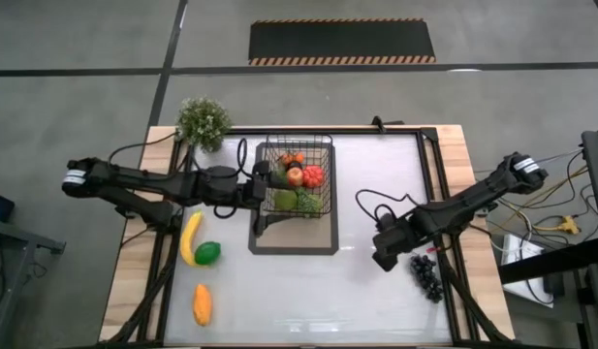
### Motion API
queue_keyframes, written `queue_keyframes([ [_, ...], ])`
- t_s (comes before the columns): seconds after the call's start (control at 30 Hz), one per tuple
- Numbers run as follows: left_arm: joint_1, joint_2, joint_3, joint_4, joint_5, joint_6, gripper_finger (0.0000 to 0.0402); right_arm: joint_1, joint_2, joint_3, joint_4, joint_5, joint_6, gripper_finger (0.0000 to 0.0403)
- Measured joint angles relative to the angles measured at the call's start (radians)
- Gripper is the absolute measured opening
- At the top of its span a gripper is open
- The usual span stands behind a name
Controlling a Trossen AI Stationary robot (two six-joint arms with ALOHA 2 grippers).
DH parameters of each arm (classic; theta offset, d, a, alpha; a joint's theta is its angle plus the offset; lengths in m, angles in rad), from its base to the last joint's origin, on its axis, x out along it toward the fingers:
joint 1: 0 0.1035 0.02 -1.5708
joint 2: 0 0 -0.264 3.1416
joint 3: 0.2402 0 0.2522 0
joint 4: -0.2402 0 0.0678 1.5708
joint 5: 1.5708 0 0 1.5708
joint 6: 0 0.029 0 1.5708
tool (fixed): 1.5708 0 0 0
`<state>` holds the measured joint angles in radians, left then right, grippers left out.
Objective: Build produce basket
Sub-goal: Put the black grapes into the black wire basket
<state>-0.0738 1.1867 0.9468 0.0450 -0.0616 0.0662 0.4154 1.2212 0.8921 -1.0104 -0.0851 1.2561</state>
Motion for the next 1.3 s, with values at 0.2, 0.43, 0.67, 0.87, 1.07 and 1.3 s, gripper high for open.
queue_keyframes([
  [0.2, 0.000, -0.013, -0.047, 0.069, 0.000, 0.002, 0.0329, 0.059, 0.115, 0.131, -0.267, -0.149, 0.070, 0.0329],
  [0.43, 0.000, -0.013, -0.066, 0.115, -0.001, 0.045, 0.0329, 0.116, 0.185, 0.180, -0.316, -0.248, 0.088, 0.0329],
  [0.67, 0.000, -0.013, -0.070, 0.112, -0.001, 0.046, 0.0329, 0.178, 0.236, 0.126, -0.306, -0.357, 0.105, 0.0329],
  [0.87, 0.000, -0.013, -0.070, 0.112, -0.002, 0.056, 0.0329, 0.207, 0.272, 0.062, -0.273, -0.387, 0.088, 0.0329],
  [1.07, 0.000, -0.013, -0.070, 0.113, -0.002, 0.071, 0.0329, 0.209, 0.302, 0.030, -0.199, -0.384, 0.056, 0.0328],
  [1.3, 0.000, -0.013, -0.070, 0.113, -0.003, 0.072, 0.0329, 0.209, 0.333, 0.030, -0.165, -0.395, 0.039, 0.0292],
])
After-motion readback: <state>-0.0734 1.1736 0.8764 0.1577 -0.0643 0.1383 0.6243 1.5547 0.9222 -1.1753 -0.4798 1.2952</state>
